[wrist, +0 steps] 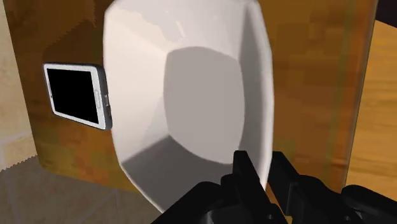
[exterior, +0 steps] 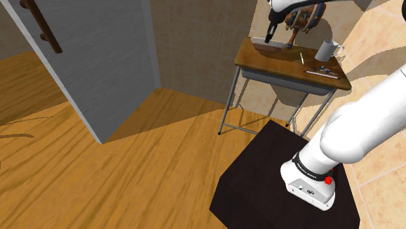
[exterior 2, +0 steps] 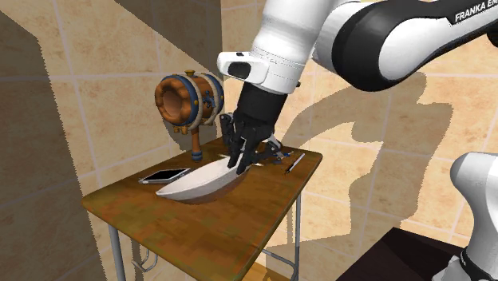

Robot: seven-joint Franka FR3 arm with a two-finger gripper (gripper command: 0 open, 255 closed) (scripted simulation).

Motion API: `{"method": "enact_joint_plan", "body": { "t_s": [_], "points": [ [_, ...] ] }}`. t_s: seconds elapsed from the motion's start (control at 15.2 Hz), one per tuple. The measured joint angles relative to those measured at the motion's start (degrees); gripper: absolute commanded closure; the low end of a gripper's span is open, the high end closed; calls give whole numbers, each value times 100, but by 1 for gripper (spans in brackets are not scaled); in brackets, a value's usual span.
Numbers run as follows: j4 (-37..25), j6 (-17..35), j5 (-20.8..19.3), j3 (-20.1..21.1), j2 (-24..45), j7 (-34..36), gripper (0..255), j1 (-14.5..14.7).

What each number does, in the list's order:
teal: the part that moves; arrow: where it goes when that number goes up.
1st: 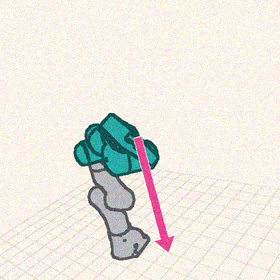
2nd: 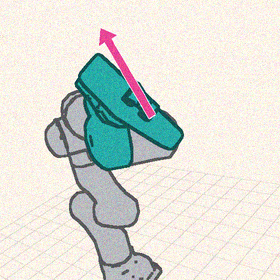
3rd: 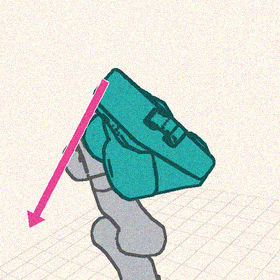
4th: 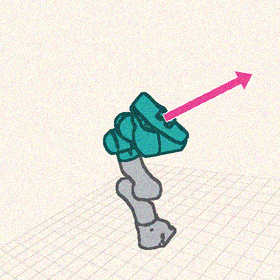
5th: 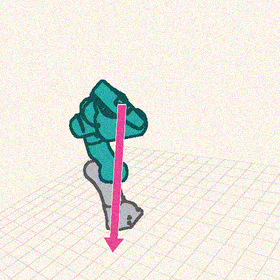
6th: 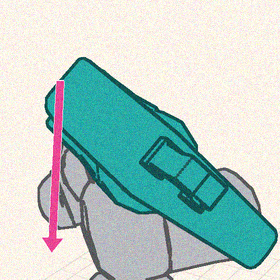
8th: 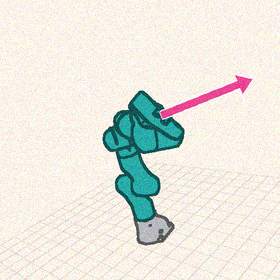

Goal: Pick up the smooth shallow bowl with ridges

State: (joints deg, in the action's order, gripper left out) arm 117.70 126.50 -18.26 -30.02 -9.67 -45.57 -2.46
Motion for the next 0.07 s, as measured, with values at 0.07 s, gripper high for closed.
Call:
{"method": "enact_joint_plan", "body": {
  "t_s": [0.07],
  "points": [
    [-36,-48,1,10,-11,1,255,5]
  ]
}}
